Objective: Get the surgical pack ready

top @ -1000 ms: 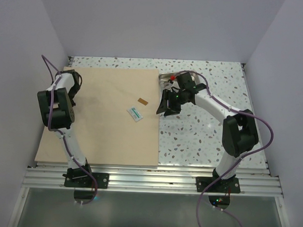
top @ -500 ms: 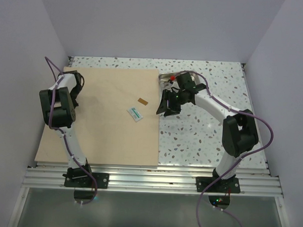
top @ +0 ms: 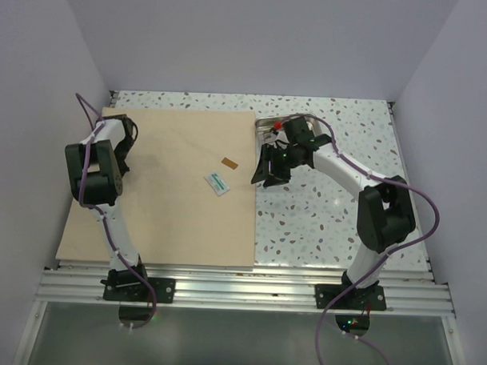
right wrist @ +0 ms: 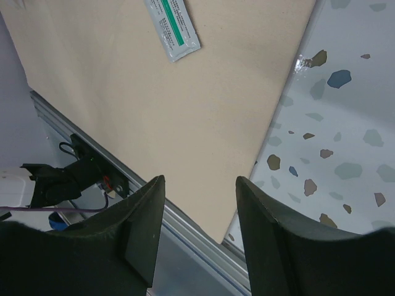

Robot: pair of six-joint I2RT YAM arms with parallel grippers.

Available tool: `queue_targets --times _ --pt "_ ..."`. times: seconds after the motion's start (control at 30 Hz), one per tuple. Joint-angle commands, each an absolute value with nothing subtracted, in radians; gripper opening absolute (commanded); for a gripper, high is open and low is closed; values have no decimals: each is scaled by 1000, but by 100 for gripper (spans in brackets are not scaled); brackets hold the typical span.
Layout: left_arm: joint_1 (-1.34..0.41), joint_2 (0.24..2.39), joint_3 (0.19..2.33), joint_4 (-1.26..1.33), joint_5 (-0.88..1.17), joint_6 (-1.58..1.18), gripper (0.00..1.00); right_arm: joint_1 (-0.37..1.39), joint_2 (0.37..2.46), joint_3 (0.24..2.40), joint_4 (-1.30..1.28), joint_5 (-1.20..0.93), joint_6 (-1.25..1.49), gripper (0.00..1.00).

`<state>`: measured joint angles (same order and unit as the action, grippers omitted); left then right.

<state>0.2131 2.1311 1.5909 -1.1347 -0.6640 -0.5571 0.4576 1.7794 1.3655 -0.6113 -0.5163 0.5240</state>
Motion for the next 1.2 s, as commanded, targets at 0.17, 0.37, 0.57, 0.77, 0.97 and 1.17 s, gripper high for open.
queue_targets --times 0.17,0.37,0.57,0.77,0.97,1.17 --pt "199 2138 1580 -1103 -652 -554 0 456 1775 1359 -586 -529 529 54" --pt "199 2152 1580 -1097 -658 -551 0 456 1772 1359 -586 -528 529 54" --pt "201 2149 1585 -1092 -657 -549 12 456 1773 1348 -577 -529 534 54" --pt "201 2108 1574 -1094 -669 -558 32 454 1776 1353 -572 -535 537 54" --pt "196 2106 1582 -1101 -664 -565 38 456 1773 1347 -571 -534 537 54" --pt "186 2092 1600 -1104 -666 -569 42 456 1770 1348 -569 -535 540 54"
